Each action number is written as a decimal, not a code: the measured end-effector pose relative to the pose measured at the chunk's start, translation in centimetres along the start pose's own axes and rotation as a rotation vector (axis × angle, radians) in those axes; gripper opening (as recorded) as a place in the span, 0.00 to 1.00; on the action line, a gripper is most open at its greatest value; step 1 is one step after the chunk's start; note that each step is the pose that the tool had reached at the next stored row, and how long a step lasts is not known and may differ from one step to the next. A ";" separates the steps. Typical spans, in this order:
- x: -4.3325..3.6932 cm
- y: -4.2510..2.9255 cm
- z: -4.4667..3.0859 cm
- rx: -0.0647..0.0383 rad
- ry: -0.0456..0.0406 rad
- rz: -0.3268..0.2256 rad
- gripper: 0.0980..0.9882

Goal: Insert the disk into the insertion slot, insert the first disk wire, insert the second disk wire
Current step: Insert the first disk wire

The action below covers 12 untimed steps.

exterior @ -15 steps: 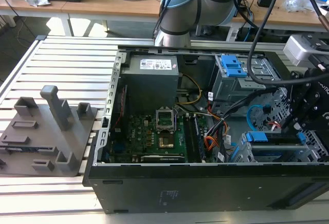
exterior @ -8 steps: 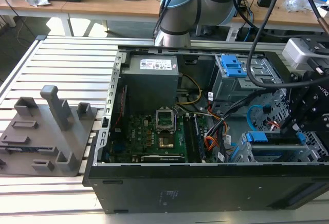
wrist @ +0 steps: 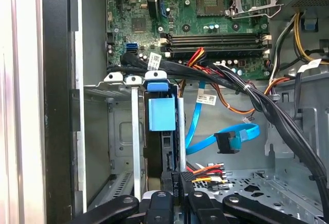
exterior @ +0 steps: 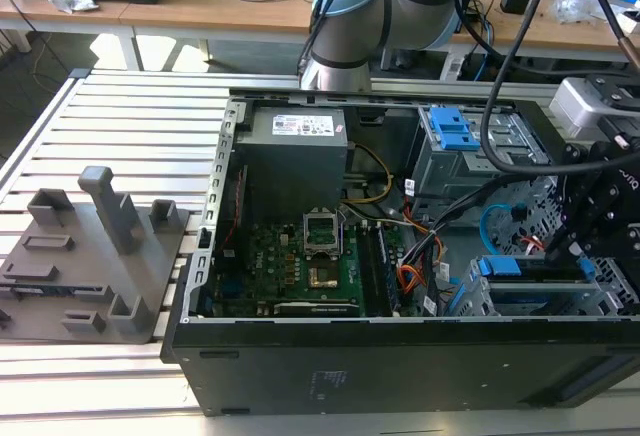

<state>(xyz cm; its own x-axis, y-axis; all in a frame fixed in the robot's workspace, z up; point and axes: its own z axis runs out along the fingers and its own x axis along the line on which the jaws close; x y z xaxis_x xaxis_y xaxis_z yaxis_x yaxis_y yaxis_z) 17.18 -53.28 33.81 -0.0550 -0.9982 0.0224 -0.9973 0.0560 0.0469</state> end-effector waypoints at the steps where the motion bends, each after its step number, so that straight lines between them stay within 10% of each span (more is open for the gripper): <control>1: 0.00 -0.01 0.03 0.000 -0.0001 0.000 0.09; 12: 0.46 -0.21 0.27 0.000 -0.0081 0.000 0.09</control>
<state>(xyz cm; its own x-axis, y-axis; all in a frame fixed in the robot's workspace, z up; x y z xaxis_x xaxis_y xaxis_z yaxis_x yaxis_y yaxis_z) 17.35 -53.75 33.54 -0.0550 -0.9984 0.0143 -0.9973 0.0556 0.0474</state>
